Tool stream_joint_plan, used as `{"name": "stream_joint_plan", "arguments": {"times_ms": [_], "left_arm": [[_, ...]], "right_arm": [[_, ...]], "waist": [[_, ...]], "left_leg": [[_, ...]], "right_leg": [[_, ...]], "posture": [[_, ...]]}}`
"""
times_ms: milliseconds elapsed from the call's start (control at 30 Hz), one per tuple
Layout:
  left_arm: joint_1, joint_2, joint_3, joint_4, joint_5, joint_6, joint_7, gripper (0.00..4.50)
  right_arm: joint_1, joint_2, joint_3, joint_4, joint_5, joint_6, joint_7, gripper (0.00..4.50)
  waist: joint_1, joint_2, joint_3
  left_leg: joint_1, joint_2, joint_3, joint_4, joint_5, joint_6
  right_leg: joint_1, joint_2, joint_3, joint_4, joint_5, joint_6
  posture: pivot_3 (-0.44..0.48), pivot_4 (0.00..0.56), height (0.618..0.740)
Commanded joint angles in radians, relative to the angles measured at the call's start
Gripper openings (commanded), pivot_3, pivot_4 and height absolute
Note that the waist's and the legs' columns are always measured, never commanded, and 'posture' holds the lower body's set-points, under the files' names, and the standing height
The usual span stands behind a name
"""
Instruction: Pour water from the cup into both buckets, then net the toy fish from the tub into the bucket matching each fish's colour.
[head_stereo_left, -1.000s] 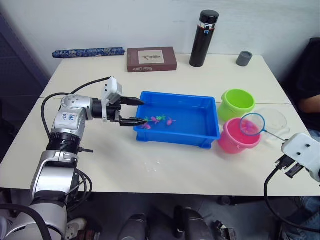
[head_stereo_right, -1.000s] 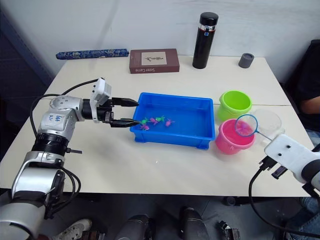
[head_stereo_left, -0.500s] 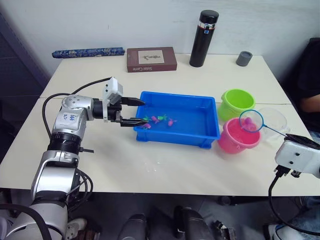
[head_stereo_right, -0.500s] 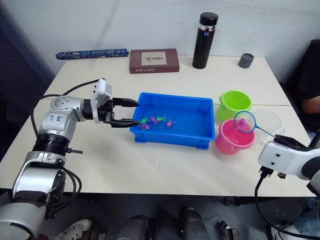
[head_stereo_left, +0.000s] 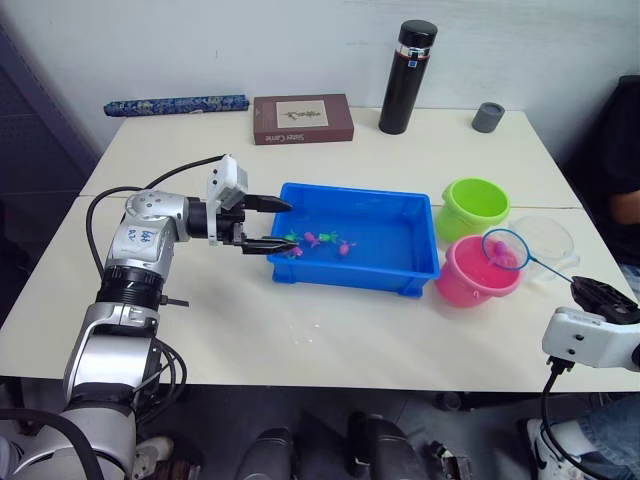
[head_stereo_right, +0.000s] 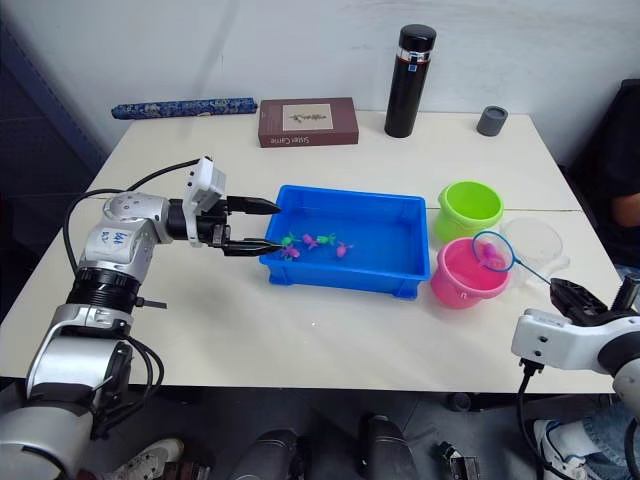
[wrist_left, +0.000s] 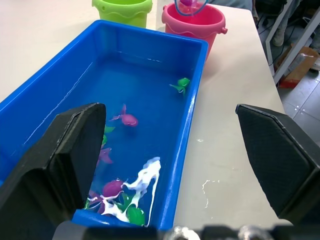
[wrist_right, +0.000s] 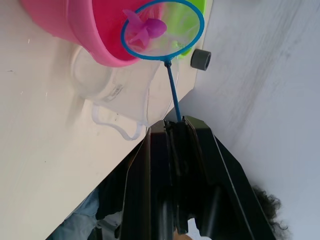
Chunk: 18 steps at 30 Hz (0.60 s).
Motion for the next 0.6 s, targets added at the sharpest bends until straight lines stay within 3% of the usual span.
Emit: {"name": "stream_joint_plan", "arguments": {"times_ms": [33, 400, 600], "left_arm": [[0.005, -0.005, 0.02, -0.03, -0.018, 0.001, -0.002, 4.48], [0.02, -0.021, 0.019, -0.037, -0.017, -0.008, 0.001, 4.48], [0.018, -0.017, 0.026, -0.032, -0.015, -0.007, -0.001, 4.48]], "right_arm": [[0.013, 0.02, -0.059, -0.007, -0.027, -0.045, -0.019, 0.0], [0.024, 0.055, -0.122, 0.012, -0.104, -0.182, -0.09, 0.0], [-0.035, 0.073, -0.128, -0.013, -0.016, -0.167, -0.058, 0.0]], "waist": [[0.0, 0.0, 0.0], [0.0, 0.0, 0.0], [-0.001, 0.0, 0.0]], "left_leg": [[0.0, 0.0, 0.0, 0.0, 0.0, 0.0], [0.001, 0.0, 0.0, 0.0, 0.0, 0.0], [0.001, 0.0, 0.001, 0.0, 0.0, 0.0]], "right_leg": [[0.0, 0.0, 0.0, 0.0, 0.0, 0.0], [0.0, 0.0, 0.0, 0.0, 0.0, 0.0], [0.0, 0.0, 0.001, 0.001, 0.0, 0.0]], "posture": [[0.0, 0.15, 0.74], [0.0, 0.15, 0.74], [0.0, 0.15, 0.74]]}}
